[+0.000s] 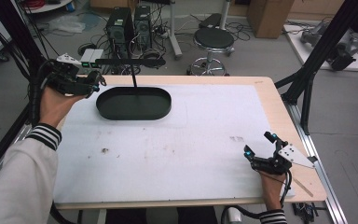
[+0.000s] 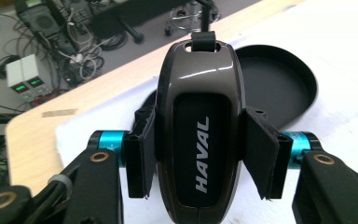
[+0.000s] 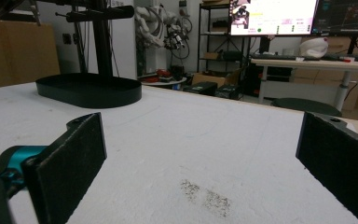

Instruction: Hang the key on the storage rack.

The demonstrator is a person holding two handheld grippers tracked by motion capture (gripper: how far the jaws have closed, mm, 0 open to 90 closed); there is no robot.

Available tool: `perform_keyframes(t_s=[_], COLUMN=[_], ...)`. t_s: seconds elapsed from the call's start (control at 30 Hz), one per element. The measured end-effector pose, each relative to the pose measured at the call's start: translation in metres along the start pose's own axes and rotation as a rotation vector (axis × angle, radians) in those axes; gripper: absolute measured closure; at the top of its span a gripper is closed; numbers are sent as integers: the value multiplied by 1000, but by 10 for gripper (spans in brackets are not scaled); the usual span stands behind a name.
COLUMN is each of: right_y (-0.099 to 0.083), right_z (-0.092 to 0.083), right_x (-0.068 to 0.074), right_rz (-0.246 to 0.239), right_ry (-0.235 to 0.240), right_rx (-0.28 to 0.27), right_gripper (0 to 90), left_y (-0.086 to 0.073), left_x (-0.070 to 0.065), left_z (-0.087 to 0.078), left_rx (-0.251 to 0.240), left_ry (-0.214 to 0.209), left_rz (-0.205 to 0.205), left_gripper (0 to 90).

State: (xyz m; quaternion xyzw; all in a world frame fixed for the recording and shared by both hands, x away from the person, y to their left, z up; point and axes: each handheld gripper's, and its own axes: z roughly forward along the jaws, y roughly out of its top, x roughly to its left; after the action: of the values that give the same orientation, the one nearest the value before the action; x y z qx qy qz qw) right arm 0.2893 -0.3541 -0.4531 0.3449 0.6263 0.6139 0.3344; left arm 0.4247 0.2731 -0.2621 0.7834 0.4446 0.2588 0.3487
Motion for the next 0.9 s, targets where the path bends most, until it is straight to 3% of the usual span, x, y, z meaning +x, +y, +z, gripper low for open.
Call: perform_keyframes(t_s=[0.3,0.4,0.67,0.9], right_y=[0,0,0,0], right_z=[0,0,0,0], right_x=[0,0,0,0], right_rz=[0,1,4,1], right_ry=[0,0,1,2], right_rx=[0,0,-3,0], right_gripper=[5,5,5,5], left_y=[17,18,19,19], left_x=[8,11,14,16], left_z=[3,6,13,18], left_rx=[-18,-23,-32,-52], left_ry=[49,59,101,107], left_rz=[-17,-37,-37,-42], left_gripper=[487,487,487,487])
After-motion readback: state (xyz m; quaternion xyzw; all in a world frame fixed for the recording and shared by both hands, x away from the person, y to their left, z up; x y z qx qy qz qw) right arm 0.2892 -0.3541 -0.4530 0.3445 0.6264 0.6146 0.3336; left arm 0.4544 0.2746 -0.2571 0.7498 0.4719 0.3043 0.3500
